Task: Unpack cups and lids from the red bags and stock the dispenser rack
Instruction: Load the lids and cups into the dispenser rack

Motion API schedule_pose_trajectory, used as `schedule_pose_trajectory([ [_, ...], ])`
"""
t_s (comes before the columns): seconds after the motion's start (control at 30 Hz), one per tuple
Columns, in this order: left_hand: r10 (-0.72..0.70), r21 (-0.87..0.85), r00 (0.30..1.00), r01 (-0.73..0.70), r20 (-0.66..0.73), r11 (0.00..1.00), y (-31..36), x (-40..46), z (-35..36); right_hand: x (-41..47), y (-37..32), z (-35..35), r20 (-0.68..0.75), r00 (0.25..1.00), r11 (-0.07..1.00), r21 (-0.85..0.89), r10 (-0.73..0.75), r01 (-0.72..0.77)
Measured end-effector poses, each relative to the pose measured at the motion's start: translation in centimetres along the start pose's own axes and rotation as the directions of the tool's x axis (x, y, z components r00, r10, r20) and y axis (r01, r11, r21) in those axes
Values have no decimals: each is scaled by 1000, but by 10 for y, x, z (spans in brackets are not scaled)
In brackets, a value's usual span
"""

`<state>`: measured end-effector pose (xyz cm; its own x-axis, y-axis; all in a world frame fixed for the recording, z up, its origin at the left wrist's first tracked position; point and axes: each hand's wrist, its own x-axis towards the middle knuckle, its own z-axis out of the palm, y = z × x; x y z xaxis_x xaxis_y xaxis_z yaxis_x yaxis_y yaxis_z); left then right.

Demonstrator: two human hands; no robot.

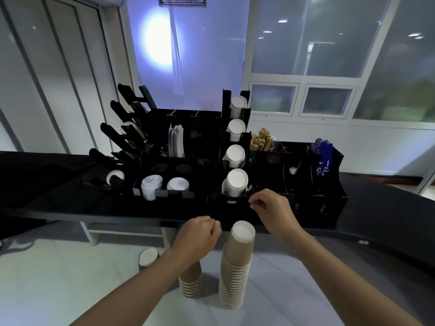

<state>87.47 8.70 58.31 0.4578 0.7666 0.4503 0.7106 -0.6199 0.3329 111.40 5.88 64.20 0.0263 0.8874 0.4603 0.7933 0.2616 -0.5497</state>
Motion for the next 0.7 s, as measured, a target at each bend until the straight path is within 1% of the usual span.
schedule_pose_trajectory([
  [0.1, -113, -49, 986, 119, 120, 992, 2, -18, 13, -26, 13, 4, 75, 990, 992, 26, 123, -125],
  [0.17, -175, -41, 970, 185, 168, 982, 5, -30, 25, -42, 22, 9, 103, 973, 975, 64, 205, -212],
  [0.23, -200, -29, 961, 209, 191, 977, 6, -42, 37, -57, 29, 14, 167, 946, 951, 94, 278, -296],
  [0.3, -216, -55, 956, 231, 199, 971, 3, -54, 51, -74, 35, 21, 260, 905, 903, 185, 336, -388],
  [0.37, -277, -71, 936, 298, 216, 952, 1, -65, 67, -92, 42, 32, 362, 861, 822, 317, 357, -474],
  [0.4, -315, -86, 926, 339, 209, 937, 0, -70, 76, -100, 45, 38, 403, 846, 803, 337, 348, -491],
  [0.43, -371, -116, 906, 398, 203, 910, -1, -75, 85, -107, 48, 44, 437, 835, 807, 326, 333, -493],
  [0.47, -414, -155, 882, 452, 225, 878, -2, -80, 94, -112, 50, 50, 473, 821, 810, 313, 320, -497],
  [0.5, -460, -196, 837, 525, 296, 829, 0, -82, 99, -116, 50, 56, 507, 805, 808, 308, 307, -502],
  [0.53, -452, -252, 802, 566, 391, 785, 0, -85, 106, -117, 49, 61, 540, 790, 791, 329, 291, -516],
  [0.57, -418, -293, 782, 580, 463, 760, 1, -86, 110, -117, 48, 66, 570, 779, 761, 374, 262, -530],
  [0.6, -364, -322, 793, 551, 488, 769, 1, -85, 117, -117, 48, 71, 591, 771, 726, 419, 238, -545],
  [0.63, -321, -340, 809, 518, 493, 785, 3, -84, 119, -116, 48, 76, 596, 772, 716, 438, 223, -544],
  [0.7, -281, -383, 830, 487, 481, 785, 4, -82, 125, -112, 47, 87, 555, 798, 727, 444, 235, -523],
])
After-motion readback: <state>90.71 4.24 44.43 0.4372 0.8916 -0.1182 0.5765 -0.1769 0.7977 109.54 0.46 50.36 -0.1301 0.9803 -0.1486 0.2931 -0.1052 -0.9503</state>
